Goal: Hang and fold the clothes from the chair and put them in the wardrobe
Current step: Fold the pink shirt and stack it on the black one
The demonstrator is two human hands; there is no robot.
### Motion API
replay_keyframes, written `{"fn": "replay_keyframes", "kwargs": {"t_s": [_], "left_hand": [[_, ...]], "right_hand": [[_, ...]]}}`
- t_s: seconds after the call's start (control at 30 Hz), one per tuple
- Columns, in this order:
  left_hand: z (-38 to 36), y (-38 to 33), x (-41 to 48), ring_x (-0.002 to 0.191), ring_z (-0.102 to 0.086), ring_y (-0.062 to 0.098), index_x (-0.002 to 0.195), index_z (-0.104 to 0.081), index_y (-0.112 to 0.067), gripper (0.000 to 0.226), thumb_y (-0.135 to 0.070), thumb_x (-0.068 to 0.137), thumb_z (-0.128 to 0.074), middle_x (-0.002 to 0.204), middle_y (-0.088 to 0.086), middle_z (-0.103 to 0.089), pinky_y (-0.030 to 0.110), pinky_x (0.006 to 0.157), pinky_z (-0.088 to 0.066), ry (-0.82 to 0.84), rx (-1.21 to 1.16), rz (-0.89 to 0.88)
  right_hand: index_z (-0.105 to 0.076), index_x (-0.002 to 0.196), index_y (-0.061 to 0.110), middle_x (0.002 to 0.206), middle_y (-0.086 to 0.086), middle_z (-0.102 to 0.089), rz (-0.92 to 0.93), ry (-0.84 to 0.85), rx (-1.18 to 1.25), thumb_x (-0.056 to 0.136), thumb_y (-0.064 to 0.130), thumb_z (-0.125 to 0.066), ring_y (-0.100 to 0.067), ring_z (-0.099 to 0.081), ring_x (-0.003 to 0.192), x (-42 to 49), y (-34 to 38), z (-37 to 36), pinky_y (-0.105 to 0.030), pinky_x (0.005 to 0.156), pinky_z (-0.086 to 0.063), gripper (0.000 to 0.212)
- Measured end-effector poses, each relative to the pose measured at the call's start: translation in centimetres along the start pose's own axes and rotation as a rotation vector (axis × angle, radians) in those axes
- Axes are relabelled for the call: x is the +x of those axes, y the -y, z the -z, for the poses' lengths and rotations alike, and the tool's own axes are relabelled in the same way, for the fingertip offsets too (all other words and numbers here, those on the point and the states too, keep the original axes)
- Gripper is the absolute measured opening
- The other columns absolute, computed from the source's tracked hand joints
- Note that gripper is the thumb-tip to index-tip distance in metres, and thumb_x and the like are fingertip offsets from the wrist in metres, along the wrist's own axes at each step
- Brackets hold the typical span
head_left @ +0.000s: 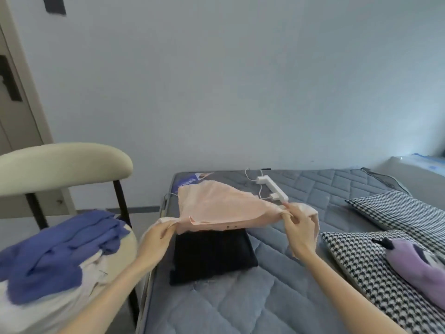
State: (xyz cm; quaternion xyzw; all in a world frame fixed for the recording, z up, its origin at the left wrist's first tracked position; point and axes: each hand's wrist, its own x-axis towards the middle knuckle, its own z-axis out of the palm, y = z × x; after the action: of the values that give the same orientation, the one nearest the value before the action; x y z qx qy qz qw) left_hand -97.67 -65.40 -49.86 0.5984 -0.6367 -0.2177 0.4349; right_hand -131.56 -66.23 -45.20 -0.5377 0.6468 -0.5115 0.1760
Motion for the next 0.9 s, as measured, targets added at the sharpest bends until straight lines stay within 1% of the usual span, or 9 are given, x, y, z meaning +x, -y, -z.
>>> {"fn": "replay_keyframes", "kwargs": {"t_s": [0.1, 0.23, 0.4, 0.47, 0.53, 0.63, 0.77, 0.83, 0.9], "left_hand": [[-1.7, 2.1, -5.5, 0.113, -0.054, 0.017, 0.116, -0.066, -0.009, 0.025, -0.007, 0.096, -0.051, 0.122, 0.002, -0.060, 0.019, 0.090, -0.036, 0.077, -0.060, 0.072], [-3.1, 5.2, -10.6, 0.128, -0.043, 0.006, 0.117, -0.068, -0.026, 0.029, -0.012, 0.097, -0.052, 0.135, -0.016, -0.051, 0.006, 0.095, -0.030, 0.242, -0.031, 0.030], [-4.2, 7.3, -14.6, 0.134, -0.031, 0.004, 0.125, -0.058, -0.044, 0.036, -0.020, 0.099, -0.048, 0.145, -0.018, -0.037, 0.018, 0.104, -0.029, 0.313, 0.073, 0.011], [-4.7, 8.0, -15.5, 0.137, -0.029, 0.009, 0.127, -0.056, -0.045, 0.037, -0.022, 0.100, -0.047, 0.147, -0.014, -0.034, 0.023, 0.108, -0.030, 0.336, 0.130, 0.041], [-5.2, 8.8, -16.1, 0.141, -0.024, 0.014, 0.130, -0.054, -0.046, 0.037, -0.026, 0.100, -0.045, 0.150, -0.011, -0.029, 0.032, 0.112, -0.032, 0.345, 0.221, 0.063], [-6.1, 9.6, -16.9, 0.131, -0.038, 0.017, 0.134, -0.051, -0.041, 0.037, -0.026, 0.102, -0.042, 0.142, -0.004, -0.041, 0.030, 0.101, -0.042, 0.369, 0.323, 0.130], [-7.1, 9.5, -17.0, 0.108, -0.039, 0.018, 0.129, -0.058, -0.036, 0.044, -0.010, 0.099, -0.039, 0.107, -0.002, -0.040, 0.023, 0.077, -0.042, 0.389, 0.578, 0.182], [-7.8, 8.6, -16.4, 0.105, -0.042, 0.020, 0.121, -0.064, -0.031, 0.040, -0.010, 0.094, -0.043, 0.102, -0.001, -0.039, 0.026, 0.076, -0.044, 0.291, 0.601, 0.160], [-8.8, 7.3, -15.7, 0.102, -0.044, 0.019, 0.120, -0.062, -0.027, 0.031, -0.022, 0.095, -0.045, 0.103, -0.002, -0.042, 0.027, 0.079, -0.042, 0.219, 0.596, 0.128]], "right_hand": [[-0.068, 0.114, 0.026, 0.101, 0.008, -0.061, -0.069, 0.049, -0.052, 0.092, 0.020, -0.058, 0.018, -0.050, 0.084, -4.6, -3.6, 0.5, 0.006, 0.074, -0.027, 0.025], [-0.071, 0.108, 0.033, 0.104, 0.001, -0.066, -0.210, 0.095, -0.150, 0.082, 0.035, -0.060, -0.021, -0.059, 0.107, -9.2, -9.2, -0.2, -0.033, 0.089, -0.047, 0.028], [-0.069, 0.092, 0.006, 0.132, -0.017, -0.040, -0.289, 0.202, -0.279, 0.086, 0.024, -0.062, -0.032, -0.049, 0.122, -13.3, -12.3, 0.1, -0.030, 0.076, -0.041, 0.021], [-0.062, 0.069, 0.003, 0.112, -0.020, -0.055, -0.346, 0.276, -0.300, 0.088, 0.026, -0.062, -0.034, -0.045, 0.126, -14.2, -13.4, 0.1, -0.034, 0.071, -0.043, 0.030], [-0.047, 0.054, 0.010, 0.071, -0.008, -0.056, -0.356, 0.344, -0.341, 0.089, 0.028, -0.061, -0.034, -0.054, 0.101, -15.0, -13.9, 0.1, -0.040, 0.084, -0.048, 0.041], [-0.038, 0.057, 0.019, 0.058, -0.004, -0.049, -0.197, 0.450, -0.628, 0.088, 0.030, -0.054, -0.025, -0.045, 0.072, -15.8, -15.4, -0.3, -0.043, 0.100, -0.037, 0.036], [-0.033, 0.044, 0.022, 0.048, 0.004, -0.034, 0.002, 0.437, -0.962, 0.063, 0.011, -0.059, -0.029, -0.050, 0.074, -15.5, -16.2, -1.0, -0.035, 0.067, -0.026, 0.034], [-0.045, 0.038, 0.018, 0.049, 0.000, -0.046, 0.091, 0.362, -0.968, 0.060, 0.009, -0.057, -0.029, -0.048, 0.065, -14.9, -16.1, -1.7, -0.036, 0.064, -0.026, 0.026], [-0.060, 0.051, 0.017, 0.058, 0.002, -0.057, 0.253, 0.358, -0.918, 0.070, 0.017, -0.048, -0.027, -0.049, 0.066, -14.6, -15.8, -2.9, -0.038, 0.065, -0.037, 0.022]]}}
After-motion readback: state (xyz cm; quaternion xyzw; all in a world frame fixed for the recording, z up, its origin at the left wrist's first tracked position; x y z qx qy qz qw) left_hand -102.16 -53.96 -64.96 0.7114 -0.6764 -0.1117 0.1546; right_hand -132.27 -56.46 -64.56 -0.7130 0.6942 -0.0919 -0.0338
